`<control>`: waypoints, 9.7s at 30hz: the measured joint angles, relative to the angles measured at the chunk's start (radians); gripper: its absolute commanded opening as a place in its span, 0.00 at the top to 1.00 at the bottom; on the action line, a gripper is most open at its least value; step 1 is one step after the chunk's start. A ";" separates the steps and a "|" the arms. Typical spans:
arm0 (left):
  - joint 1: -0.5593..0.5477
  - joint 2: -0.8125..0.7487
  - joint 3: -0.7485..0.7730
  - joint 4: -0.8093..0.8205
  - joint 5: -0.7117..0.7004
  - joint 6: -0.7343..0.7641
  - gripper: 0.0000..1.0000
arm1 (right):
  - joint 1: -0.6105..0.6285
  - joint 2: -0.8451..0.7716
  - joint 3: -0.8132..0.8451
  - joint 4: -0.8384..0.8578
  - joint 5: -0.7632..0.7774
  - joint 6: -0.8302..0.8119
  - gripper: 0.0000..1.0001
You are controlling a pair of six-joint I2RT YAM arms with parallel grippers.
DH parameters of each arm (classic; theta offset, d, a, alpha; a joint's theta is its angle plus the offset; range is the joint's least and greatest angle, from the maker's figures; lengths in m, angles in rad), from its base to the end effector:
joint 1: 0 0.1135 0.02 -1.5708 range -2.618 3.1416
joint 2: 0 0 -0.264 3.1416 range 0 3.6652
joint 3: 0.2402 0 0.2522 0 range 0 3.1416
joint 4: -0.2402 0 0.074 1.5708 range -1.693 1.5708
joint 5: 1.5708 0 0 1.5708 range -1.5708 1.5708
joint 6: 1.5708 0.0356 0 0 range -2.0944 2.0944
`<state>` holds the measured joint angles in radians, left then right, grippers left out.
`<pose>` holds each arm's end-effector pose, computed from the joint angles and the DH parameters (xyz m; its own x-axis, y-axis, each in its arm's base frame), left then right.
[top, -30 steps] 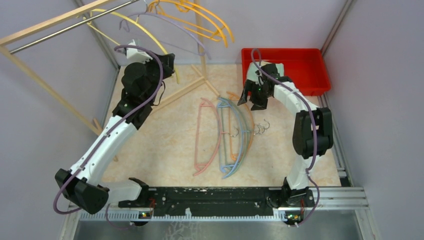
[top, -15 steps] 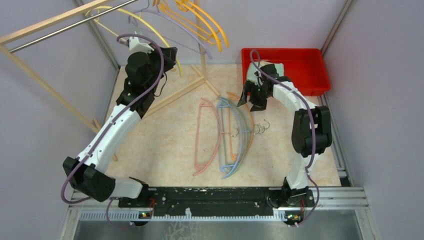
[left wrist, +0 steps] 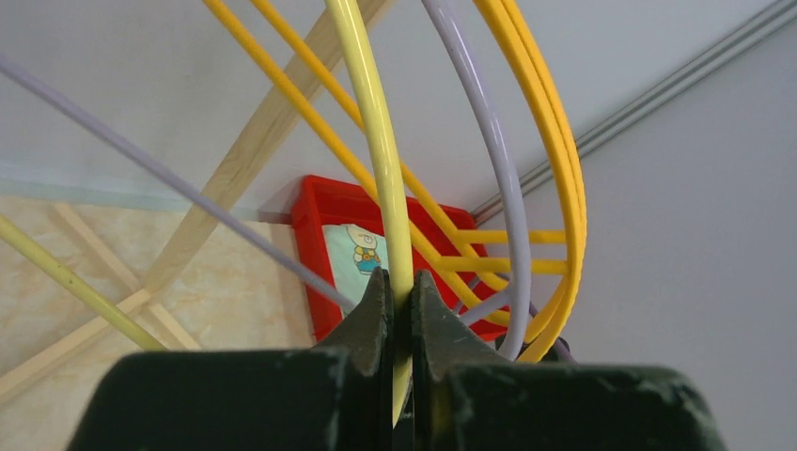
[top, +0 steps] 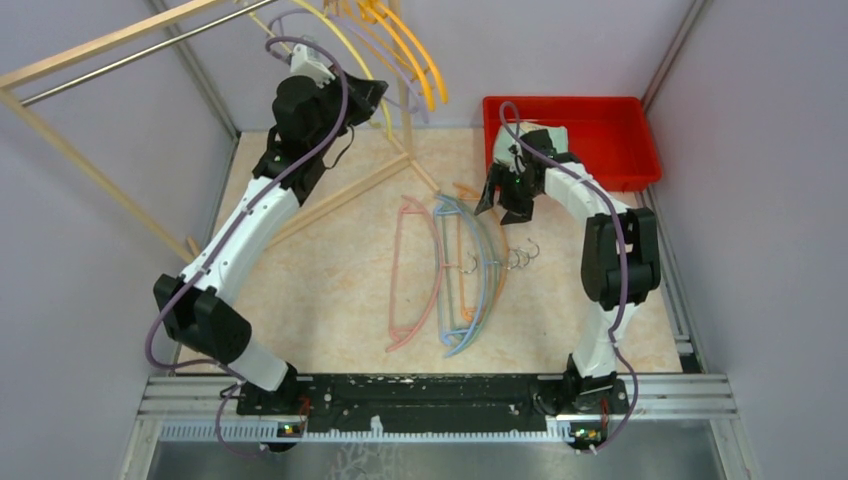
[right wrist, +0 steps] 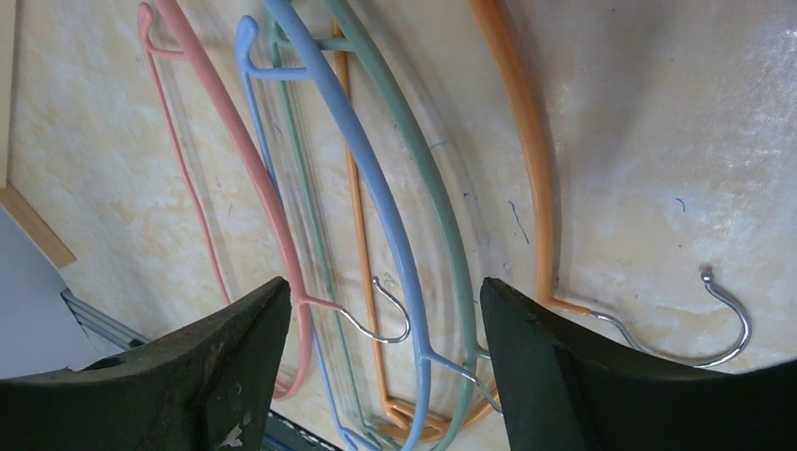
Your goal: Organize the hangers
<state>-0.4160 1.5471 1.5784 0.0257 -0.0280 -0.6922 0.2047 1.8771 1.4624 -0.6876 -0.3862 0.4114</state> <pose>0.3353 -0.1470 0.4513 -0.2014 -0.6085 -0.7676 0.3246 0.6979 -0.6384 0.3853 0.0937 0.2260 -0.9426 0.1827 -0.2795 0.0241 0.8722 0.4886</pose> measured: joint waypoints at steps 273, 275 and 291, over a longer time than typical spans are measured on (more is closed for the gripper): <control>0.233 -0.649 -0.457 -0.328 0.233 0.226 0.00 | 0.218 0.079 0.032 -0.054 0.153 -0.150 0.29; 0.233 -0.665 -0.507 -0.349 0.241 0.226 0.00 | 0.218 0.072 0.032 -0.056 0.177 -0.151 0.29; 0.230 -0.732 -0.747 -0.427 0.297 0.203 0.00 | 0.218 0.117 0.014 -0.019 0.231 -0.145 0.37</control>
<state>-0.1860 0.8150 0.8314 -0.4011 0.2687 -0.4896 0.4225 1.9942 1.4761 -0.7063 -0.1551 0.2668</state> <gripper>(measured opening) 0.997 0.679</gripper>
